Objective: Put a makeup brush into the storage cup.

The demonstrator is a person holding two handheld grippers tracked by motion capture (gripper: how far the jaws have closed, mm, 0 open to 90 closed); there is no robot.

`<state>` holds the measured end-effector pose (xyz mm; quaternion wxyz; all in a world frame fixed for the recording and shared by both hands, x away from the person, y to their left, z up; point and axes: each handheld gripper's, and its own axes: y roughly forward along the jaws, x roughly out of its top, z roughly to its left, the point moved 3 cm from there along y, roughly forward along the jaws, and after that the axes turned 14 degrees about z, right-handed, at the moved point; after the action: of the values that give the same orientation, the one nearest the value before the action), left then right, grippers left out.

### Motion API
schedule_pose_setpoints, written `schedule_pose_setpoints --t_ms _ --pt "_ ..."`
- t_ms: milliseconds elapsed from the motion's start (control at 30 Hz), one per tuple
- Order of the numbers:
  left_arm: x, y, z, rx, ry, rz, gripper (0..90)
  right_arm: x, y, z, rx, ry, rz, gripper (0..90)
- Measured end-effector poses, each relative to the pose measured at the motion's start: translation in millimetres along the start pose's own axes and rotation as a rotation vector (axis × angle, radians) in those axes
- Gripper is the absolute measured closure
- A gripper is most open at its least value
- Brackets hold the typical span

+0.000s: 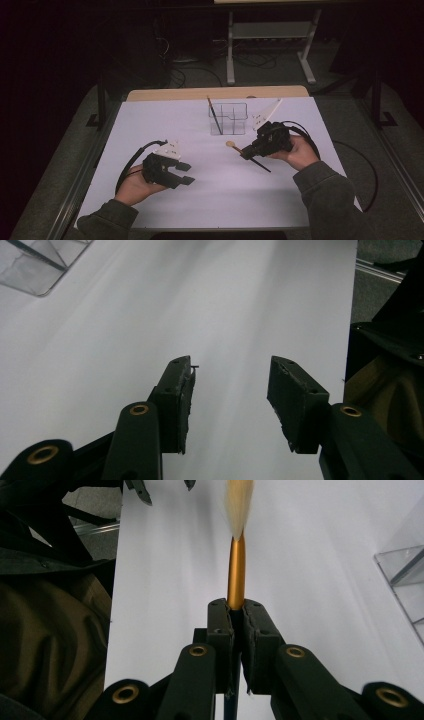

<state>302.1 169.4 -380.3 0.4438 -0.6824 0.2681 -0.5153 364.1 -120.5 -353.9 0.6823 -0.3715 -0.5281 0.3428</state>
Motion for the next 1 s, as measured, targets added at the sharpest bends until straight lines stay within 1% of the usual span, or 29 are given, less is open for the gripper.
schedule_pose_setpoints --t_ms 100,200,233,333,433,467,633,800,833,867,1000 --pt "-3.0 -0.4 1.4 0.004 -0.01 -0.008 49.1 1.0 -3.0 -3.4 -0.007 -0.002 -0.004 82.6" --pt "-5.9 0.8 1.9 0.009 -0.019 -0.008 47.8 1.8 -6.2 -5.7 -0.014 0.01 -0.008 82.7" --pt "-7.0 1.1 1.9 0.007 -0.022 -0.003 47.4 1.9 -6.8 -6.9 -0.018 0.006 -0.009 82.7" --pt "-10.4 2.4 2.0 0.007 -0.032 -0.009 46.8 1.9 -9.6 -10.6 -0.021 0.015 -0.012 82.7" --pt "-12.0 2.3 2.5 0.014 -0.027 -0.006 46.1 2.5 -11.6 -13.1 -0.022 0.028 -0.015 82.7" --pt "-12.6 2.2 2.7 0.018 -0.027 -0.006 45.8 2.7 -12.0 -14.2 -0.024 0.024 -0.014 82.7" --pt "-14.4 1.8 1.6 0.022 -0.03 -0.026 44.1 4.8 -17.3 -19.4 -0.029 0.037 -0.022 82.6" --pt "-17.2 1.9 1.8 0.033 -0.037 -0.029 42.9 7.5 -21.5 -23.0 -0.037 0.043 -0.028 82.6" --pt "-17.9 1.8 2.0 0.034 -0.039 -0.03 42.1 8.4 -21.8 -24.4 -0.044 0.034 -0.035 82.6" --pt "-18.7 1.6 2.0 0.037 -0.045 -0.034 41.7 9.1 -22.9 -24.3 -0.042 0.041 -0.031 82.6" --pt "-20.8 -0.3 2.4 0.047 -0.057 -0.048 40.1 13.2 -26.5 -26.2 -0.048 0.038 -0.036 82.6"
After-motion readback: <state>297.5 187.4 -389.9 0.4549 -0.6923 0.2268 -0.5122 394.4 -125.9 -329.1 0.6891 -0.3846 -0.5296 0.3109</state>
